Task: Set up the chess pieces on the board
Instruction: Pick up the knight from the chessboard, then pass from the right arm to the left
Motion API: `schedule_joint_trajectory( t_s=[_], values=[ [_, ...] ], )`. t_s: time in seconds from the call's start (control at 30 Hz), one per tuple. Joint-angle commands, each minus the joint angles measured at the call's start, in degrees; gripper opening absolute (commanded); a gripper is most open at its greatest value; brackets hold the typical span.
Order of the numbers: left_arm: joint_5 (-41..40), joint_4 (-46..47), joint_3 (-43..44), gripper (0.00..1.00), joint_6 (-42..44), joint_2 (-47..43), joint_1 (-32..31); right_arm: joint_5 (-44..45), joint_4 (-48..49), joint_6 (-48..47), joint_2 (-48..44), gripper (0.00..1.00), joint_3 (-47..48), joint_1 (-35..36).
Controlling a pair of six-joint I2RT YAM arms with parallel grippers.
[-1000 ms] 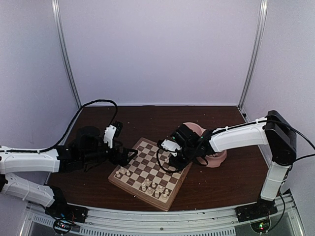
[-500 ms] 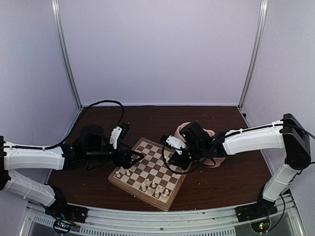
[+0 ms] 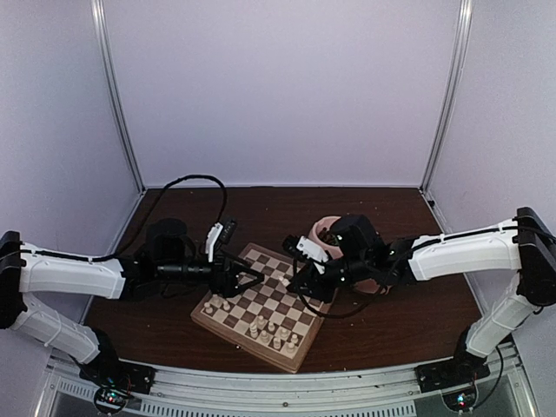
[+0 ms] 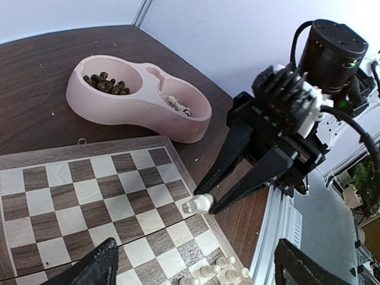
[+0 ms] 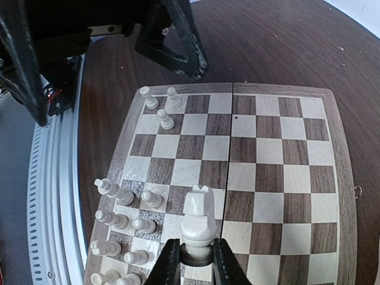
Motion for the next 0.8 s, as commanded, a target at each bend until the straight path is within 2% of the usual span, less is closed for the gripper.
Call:
schedule_joint_trajectory(
  t_s=[0.0,0.17,0.37,0.63,0.77],
  values=[
    [2.1,3.5,1.7,0.91,-1.5,2.4,0.3,-4.2,4.2,0.1,-1.7,0.16,-1.4,1.0],
    [5.2,4.1,3.2,0.90,-2.5,5.7,0.3,-6.6,6.4,-0.2,-1.7,0.16,-2.2,1.9],
    [9.0,6.4,4.1,0.81,-4.0,8.7,0.3,-6.8,6.7,-0.5,-1.3,0.16,-2.2,2.5],
    [12.6,5.8,6.3,0.78,-5.2,12.0,0.1,-6.7,6.8,-0.8,-0.7,0.15,-2.0,2.7],
    [13.9,5.7,7.0,0.72,-5.0,13.0,-0.2,-6.5,6.9,-0.8,-0.7,0.15,-2.1,2.6]
  ],
)
